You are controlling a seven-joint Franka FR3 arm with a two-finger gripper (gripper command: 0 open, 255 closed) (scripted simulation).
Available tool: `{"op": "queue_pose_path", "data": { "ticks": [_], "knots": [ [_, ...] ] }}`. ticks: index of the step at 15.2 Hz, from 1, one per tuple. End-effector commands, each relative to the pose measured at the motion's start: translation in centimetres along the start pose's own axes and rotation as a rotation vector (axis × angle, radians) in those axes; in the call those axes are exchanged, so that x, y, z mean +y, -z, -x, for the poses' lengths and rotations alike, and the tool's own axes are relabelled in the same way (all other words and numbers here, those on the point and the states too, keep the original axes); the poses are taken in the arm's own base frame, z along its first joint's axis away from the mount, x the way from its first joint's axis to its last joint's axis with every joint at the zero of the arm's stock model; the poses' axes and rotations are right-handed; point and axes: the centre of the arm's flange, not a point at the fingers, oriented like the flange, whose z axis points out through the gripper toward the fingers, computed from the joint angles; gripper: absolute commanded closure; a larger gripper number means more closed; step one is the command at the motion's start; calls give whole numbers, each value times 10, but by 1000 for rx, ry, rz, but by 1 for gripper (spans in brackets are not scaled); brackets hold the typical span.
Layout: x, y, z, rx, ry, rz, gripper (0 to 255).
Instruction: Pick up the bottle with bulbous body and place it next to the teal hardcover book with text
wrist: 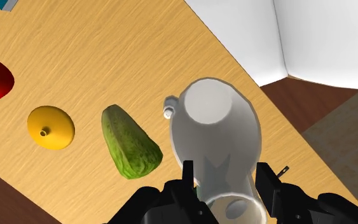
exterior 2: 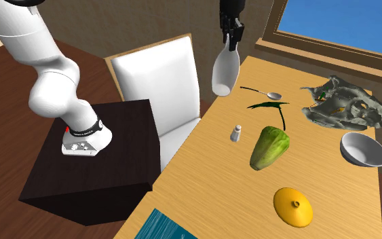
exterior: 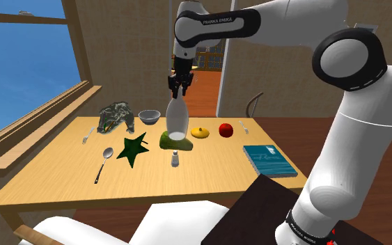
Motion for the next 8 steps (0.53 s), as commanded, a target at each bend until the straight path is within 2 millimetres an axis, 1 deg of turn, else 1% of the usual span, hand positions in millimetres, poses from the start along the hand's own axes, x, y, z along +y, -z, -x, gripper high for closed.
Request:
{"op": "queue_pose_path", "data": {
  "ticks": [1, 3, 4, 8],
  "knots": [
    [1, 12, -1, 0, 0, 0, 255],
    [0, 23, -2, 0, 0, 0, 255],
    [0, 25, -2, 0, 0, 0, 255],
    [48, 5, 8, 0, 0, 0, 255]
  ]
}}
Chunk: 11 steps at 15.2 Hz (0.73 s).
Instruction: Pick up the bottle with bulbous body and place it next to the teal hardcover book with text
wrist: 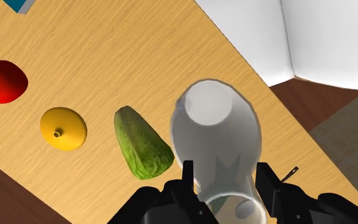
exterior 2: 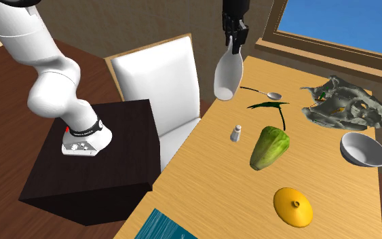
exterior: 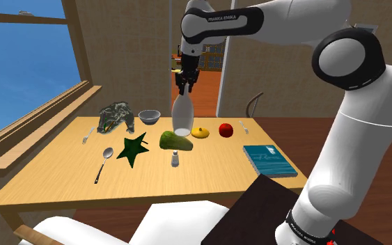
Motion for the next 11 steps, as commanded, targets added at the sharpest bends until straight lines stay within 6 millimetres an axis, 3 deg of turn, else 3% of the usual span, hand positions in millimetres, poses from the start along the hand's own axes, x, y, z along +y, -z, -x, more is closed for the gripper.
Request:
{"op": "queue_pose_path", "data": {
  "ticks": [1, 11],
  "knots": [
    [24, -10, 6, 1, 1, 0, 255],
    [143, -60, 32, 1, 1, 0, 255]
  ]
}}
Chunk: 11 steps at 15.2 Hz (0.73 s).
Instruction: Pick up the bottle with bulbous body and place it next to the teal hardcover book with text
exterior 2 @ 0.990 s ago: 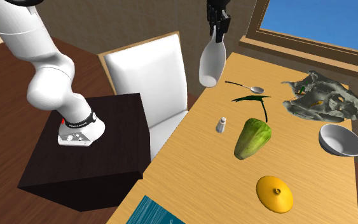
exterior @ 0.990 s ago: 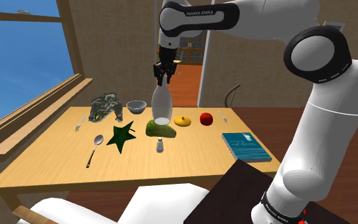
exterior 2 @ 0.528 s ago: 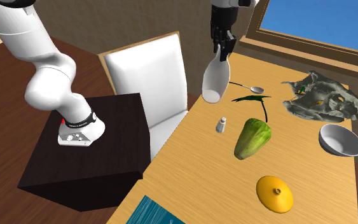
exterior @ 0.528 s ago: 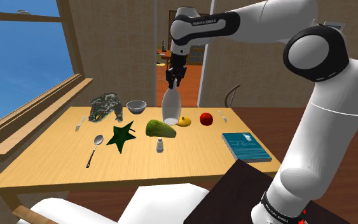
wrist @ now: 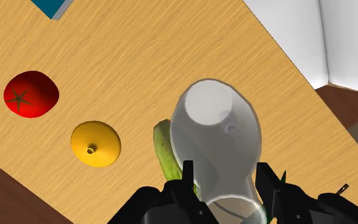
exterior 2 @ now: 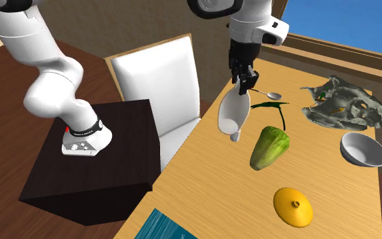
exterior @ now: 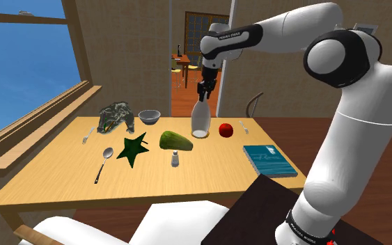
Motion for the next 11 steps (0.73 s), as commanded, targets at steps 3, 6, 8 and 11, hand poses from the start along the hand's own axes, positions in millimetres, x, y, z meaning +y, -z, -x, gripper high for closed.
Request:
{"op": "queue_pose_path", "data": {
  "ticks": [3, 6, 8, 11],
  "knots": [
    [45, -19, 11, 1, 2, 1, 255],
    [81, -34, 18, 1, 2, 1, 255],
    [105, -44, 23, 1, 2, 1, 255],
    [141, -59, 31, 1, 2, 1, 255]
  ]
}}
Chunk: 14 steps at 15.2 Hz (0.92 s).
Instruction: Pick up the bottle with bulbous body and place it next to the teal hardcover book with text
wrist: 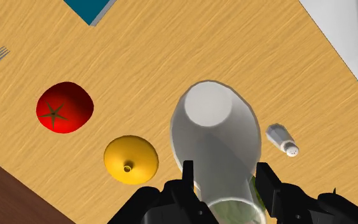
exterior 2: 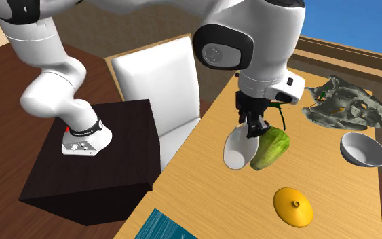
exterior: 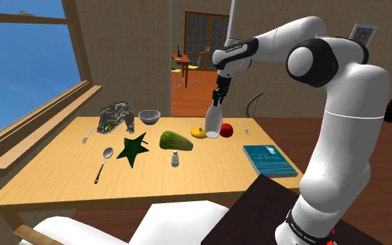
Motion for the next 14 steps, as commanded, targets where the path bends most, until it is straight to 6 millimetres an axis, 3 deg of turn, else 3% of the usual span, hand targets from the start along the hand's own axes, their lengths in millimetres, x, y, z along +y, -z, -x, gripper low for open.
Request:
{"op": "queue_pose_path", "data": {
  "ticks": [1, 14],
  "knots": [
    [29, -12, 8, 1, 1, 1, 255],
    [184, -76, 42, 1, 1, 1, 255]
  ]
}}
